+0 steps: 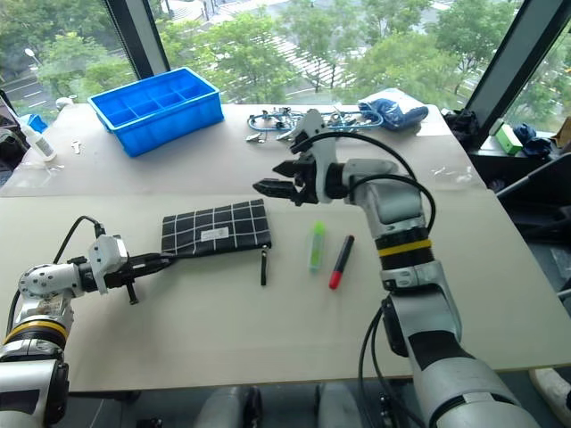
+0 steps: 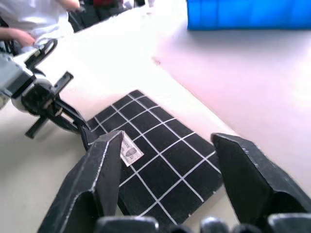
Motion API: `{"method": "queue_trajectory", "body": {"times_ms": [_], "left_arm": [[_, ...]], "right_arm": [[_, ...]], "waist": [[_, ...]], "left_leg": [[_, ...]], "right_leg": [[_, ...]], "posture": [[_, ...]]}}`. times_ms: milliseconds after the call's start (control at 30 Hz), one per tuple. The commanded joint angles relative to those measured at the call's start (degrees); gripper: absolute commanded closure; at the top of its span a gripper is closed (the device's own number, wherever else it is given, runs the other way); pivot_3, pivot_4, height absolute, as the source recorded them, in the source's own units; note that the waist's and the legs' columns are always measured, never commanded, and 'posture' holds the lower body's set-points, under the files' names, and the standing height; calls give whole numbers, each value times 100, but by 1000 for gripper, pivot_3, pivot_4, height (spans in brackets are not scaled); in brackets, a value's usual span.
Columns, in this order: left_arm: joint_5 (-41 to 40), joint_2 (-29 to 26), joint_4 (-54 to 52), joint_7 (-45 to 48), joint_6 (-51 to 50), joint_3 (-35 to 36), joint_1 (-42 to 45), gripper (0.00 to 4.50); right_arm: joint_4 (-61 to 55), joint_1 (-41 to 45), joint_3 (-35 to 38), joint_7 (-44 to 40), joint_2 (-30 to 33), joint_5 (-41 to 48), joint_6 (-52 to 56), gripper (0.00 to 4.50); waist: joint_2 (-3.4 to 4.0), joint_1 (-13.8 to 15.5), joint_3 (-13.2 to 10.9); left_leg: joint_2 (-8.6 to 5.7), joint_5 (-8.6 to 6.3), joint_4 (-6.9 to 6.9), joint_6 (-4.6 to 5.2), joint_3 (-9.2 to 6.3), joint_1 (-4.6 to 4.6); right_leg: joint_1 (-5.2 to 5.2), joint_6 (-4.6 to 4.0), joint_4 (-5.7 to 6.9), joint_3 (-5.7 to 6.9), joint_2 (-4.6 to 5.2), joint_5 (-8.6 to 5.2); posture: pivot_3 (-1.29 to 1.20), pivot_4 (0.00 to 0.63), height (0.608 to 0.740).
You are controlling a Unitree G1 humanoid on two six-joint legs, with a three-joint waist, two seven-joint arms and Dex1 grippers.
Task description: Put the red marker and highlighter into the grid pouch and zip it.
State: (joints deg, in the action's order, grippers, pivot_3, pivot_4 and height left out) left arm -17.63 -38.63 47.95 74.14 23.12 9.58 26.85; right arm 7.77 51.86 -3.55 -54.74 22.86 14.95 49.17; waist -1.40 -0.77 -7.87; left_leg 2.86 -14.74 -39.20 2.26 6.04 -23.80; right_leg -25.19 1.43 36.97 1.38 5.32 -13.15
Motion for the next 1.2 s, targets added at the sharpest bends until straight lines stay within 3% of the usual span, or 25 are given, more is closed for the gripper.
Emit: {"method": "queue_trajectory", "body": {"times_ms": [33,233,433,1167,1200], "left_arm": [[-380,-21,-1318,-460,-1169,143,-229,4500],[-494,-135,-2803,-1035,-2818,76,-507,4500],[-295,-218,-3423,-1230,-3486,-132,-444,4500],[-398,-136,-3904,-1435,-4093,-160,-397,4500],[-410,-134,-3924,-1440,-4107,-153,-404,4500]], "right_arm": [[-949,-449,-82,205,222,127,323,715],[-1563,-877,-334,1198,42,-171,765,715],[-1182,-707,-306,2105,-568,-315,951,715],[415,-307,-225,3014,-1315,-371,254,715],[534,-260,-204,3050,-1347,-379,161,958]], "waist": [[-1,-10,-1],[0,-67,-1],[0,-32,-2],[0,-26,-2],[0,-27,-2]], "left_leg": [[1,0,0,0,-1,-1],[3,1,2,-1,-7,2],[-1,5,2,-8,-4,3],[-3,7,3,-11,0,2],[-3,7,4,-11,1,2]], "right_leg": [[-1,0,1,-1,-1,0],[-7,0,5,-11,-12,0],[-5,0,-1,-11,-12,-1],[-4,2,-18,-14,-11,0],[-4,2,-18,-14,-11,0]], "posture": [[0,150,740],[0,150,740],[0,150,740],[0,150,740],[0,150,740]]}}
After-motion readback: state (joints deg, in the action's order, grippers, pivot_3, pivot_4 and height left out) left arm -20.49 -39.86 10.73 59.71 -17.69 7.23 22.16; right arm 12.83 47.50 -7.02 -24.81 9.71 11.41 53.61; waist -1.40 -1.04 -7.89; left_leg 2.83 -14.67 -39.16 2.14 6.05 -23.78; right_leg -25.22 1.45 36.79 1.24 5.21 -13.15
